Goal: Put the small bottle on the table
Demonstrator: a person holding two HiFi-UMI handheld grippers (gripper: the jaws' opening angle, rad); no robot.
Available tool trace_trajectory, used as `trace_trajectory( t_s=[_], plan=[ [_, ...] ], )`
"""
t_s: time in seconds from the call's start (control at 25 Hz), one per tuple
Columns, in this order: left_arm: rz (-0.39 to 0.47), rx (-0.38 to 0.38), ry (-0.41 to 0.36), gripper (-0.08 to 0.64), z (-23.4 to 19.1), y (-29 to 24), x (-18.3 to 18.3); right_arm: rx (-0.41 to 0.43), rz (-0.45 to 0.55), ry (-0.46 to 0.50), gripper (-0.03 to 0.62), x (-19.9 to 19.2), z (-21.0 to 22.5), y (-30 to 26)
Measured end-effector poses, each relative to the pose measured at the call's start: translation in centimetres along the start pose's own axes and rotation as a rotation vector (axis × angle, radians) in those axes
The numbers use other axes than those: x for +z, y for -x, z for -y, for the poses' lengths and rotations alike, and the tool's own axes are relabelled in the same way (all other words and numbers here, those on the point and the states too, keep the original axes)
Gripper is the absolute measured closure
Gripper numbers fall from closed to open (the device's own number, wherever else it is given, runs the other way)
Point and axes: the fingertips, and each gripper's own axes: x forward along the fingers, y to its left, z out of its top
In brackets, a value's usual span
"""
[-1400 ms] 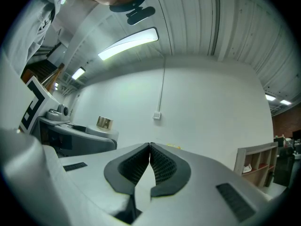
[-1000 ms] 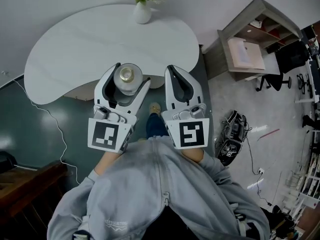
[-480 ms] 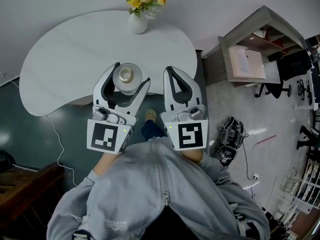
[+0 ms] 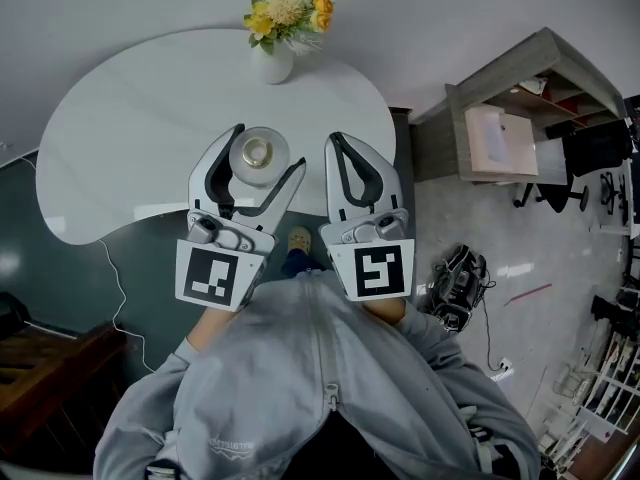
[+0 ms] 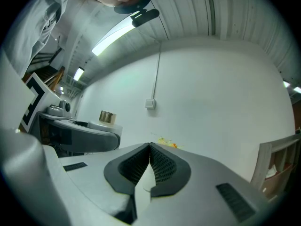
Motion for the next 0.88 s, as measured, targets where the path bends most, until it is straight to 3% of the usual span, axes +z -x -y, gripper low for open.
trace_trajectory(
  t_s=[0.52, 0.88],
  plan=[
    [-0.019, 0.022, -0.006, 0.224, -2.2, -4.0, -1.2, 0.04, -0.013, -0.026, 0.565, -1.9, 1.7, -4.1],
    [-0.021, -0.012, -0.014, 0.224, -3.3, -4.8, -1.5, 0.01, -0.022, -0.035, 0.565, -2.5, 1.6, -5.3]
  ],
)
